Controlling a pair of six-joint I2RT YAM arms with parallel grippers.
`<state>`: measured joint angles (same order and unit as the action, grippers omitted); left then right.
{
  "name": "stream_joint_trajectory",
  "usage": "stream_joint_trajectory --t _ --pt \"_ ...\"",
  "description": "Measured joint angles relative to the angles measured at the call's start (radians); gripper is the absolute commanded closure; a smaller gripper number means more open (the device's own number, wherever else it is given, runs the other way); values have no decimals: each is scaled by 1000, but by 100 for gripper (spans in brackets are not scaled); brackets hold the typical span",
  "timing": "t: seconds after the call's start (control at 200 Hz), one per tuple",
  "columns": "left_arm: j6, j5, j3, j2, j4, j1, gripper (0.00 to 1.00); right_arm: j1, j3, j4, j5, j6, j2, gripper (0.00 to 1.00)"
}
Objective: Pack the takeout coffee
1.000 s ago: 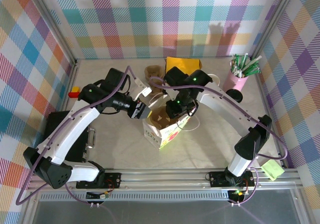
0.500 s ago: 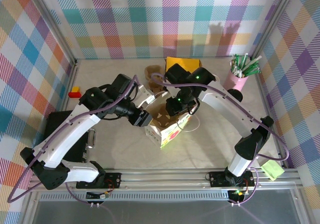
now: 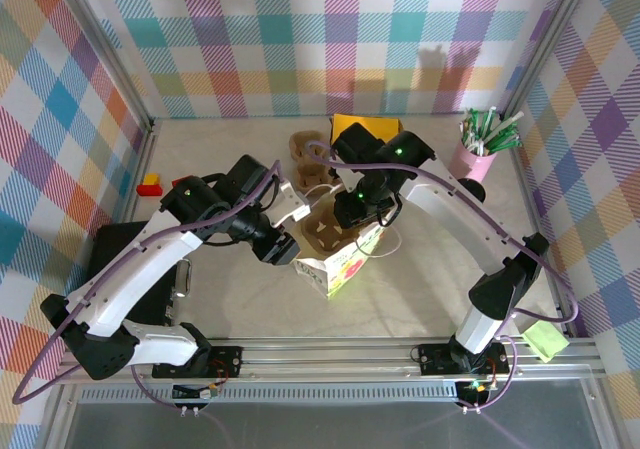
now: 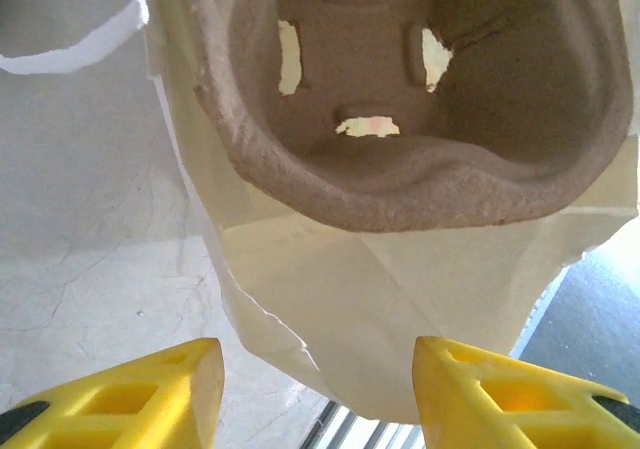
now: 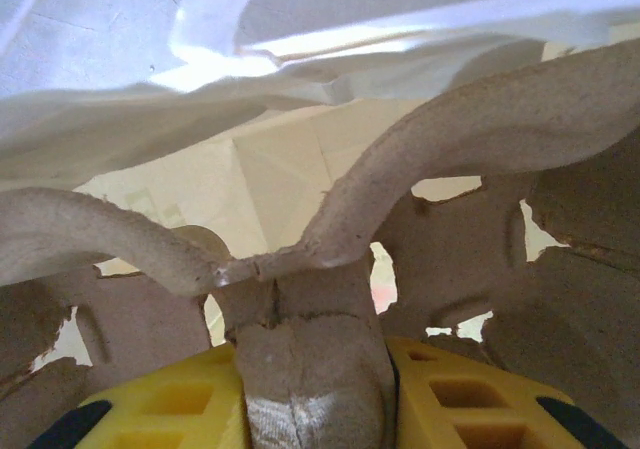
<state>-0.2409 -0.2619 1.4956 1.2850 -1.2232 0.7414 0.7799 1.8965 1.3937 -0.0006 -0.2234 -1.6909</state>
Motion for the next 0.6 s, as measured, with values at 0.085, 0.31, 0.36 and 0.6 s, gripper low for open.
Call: stream_joint_trajectory --t 0.085,0.31,0.36,0.6 --pt "2 -9 0 -4 10 1 46 -2 0 -2 -3 7 -3 66" --pt "71 -2 -20 -80 140 1 39 -2 -36 -24 -10 84 -3 67" --pt "93 0 -22 -95 159 -1 39 -2 -49 -26 -10 103 -3 67" --pt "163 3 -29 -110 235 -51 39 11 -89 -37 -6 184 -5 66"
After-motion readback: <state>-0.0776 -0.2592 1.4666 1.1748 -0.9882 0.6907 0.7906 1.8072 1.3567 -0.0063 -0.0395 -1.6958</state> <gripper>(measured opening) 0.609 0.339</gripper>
